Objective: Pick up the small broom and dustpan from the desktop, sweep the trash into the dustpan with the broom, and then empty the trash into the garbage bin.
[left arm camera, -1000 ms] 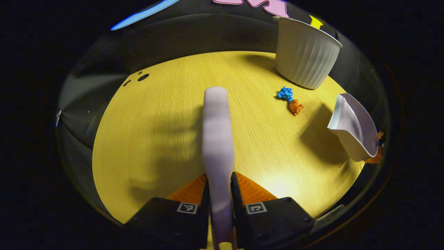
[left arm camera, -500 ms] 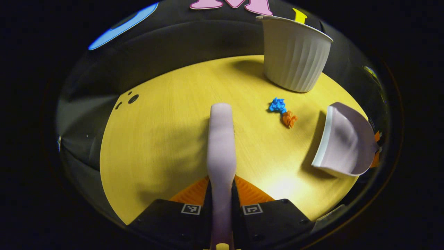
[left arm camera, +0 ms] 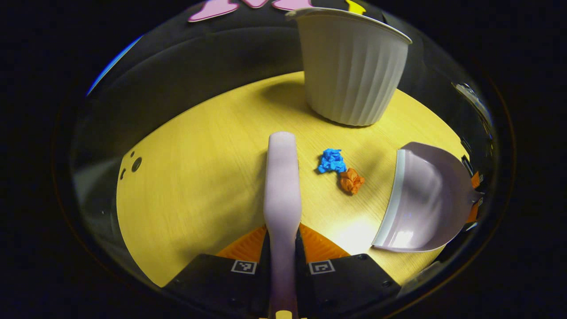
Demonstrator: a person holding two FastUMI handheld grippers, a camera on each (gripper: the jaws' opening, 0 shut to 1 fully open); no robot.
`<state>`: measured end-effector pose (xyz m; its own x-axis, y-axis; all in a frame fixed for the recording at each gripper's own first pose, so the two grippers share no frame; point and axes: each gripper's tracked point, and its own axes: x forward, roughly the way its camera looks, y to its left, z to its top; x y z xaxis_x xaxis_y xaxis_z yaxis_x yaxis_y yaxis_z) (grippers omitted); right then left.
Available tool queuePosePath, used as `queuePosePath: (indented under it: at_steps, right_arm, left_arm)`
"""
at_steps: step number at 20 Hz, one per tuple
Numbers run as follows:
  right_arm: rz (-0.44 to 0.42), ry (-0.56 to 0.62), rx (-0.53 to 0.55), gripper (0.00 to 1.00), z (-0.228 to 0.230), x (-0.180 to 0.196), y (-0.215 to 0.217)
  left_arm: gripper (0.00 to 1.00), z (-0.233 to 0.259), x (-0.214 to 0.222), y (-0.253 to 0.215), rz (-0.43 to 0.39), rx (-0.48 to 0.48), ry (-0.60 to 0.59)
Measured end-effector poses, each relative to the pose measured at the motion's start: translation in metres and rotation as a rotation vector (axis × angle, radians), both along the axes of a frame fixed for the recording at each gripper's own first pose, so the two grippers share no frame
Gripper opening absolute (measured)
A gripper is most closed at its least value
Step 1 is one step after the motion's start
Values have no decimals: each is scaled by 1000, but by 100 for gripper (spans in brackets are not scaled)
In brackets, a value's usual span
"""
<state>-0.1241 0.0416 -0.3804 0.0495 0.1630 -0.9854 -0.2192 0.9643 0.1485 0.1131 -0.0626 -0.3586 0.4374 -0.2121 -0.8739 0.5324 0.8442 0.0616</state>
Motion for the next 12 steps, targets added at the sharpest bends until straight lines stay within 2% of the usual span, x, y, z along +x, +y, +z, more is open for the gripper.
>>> queuePosePath:
  at_steps: [4,12]
  right_arm:
    - [6,-2,-2,36,0,6,-2]
    - [2,-25,-10,36,-8,7,-2]
  left_arm:
    - [28,-1,-4,-22,-112,-30,33]
    - [28,5,-55,-72,-302,-164,162]
